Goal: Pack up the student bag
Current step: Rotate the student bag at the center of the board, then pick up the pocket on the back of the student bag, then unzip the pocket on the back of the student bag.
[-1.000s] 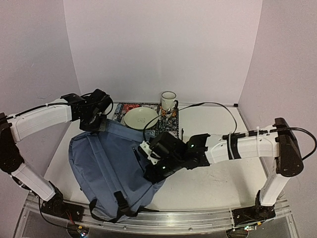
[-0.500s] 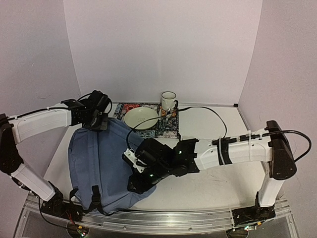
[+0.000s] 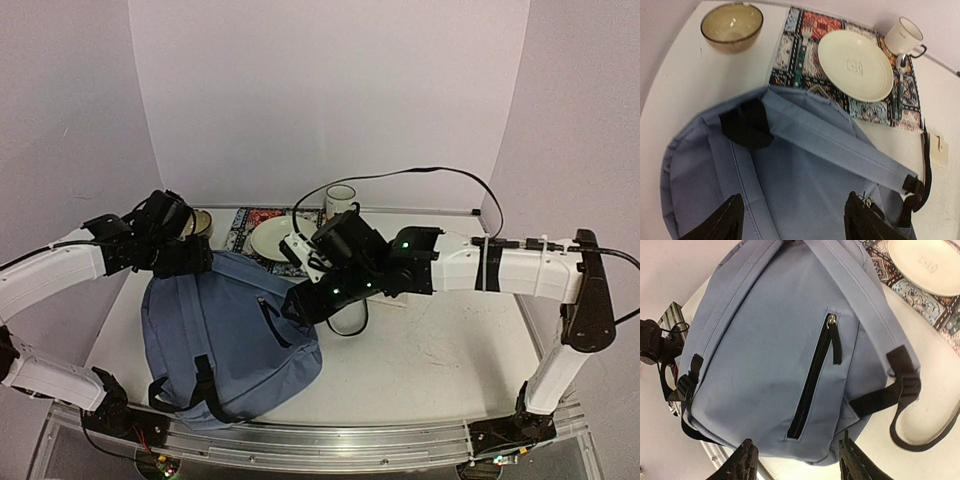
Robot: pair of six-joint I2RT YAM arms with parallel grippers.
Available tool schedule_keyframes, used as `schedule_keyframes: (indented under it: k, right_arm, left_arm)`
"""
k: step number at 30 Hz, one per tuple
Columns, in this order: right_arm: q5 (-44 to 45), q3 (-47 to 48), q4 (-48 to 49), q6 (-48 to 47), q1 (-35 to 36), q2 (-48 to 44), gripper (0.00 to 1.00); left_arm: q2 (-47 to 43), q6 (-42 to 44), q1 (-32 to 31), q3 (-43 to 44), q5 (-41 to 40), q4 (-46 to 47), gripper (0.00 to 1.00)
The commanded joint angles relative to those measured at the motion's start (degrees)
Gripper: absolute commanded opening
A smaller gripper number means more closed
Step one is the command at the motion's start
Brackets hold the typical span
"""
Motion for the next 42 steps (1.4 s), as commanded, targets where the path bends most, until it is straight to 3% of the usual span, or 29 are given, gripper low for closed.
schedule_keyframes:
  k: [1, 6, 20, 26, 32, 42]
  right_arm:
    - [-1.1, 6.0, -0.5, -6.0, -2.5, 6.7, 0.56]
    - [-5.1, 10.7, 2.4, -9.8, -4.7, 13.7, 0.55]
    - [-10.2, 18.0, 4.6, -12.0, -7.3, 26.0, 0.51]
    - [-12.2, 18.9, 4.8, -11.8, -7.3, 28.1, 0.35]
    - [-12.9, 15.3, 4.9, -11.1, -7.3, 25.9, 0.02]
    - [-15.8, 1.2, 5.0, -7.4, -5.6, 12.2, 0.00]
  left_arm:
    - [-1.2, -6.1, -3.6, -2.6, 5.1, -1.3, 0.71]
    - [0.0, -8.9, -7.1, -4.8, 4.1, -1.0, 0.73]
    - [4.8, -9.6, -7.9, -8.2, 4.1, 1.6, 0.74]
    - [6.1, -9.0, -7.9, -8.4, 3.3, 2.1, 0.74]
    - [7.3, -8.6, -7.9, -8.9, 1.6, 2.2, 0.74]
    - [12.6, -8.0, -6.6, -9.1, -1.9, 2.6, 0.75]
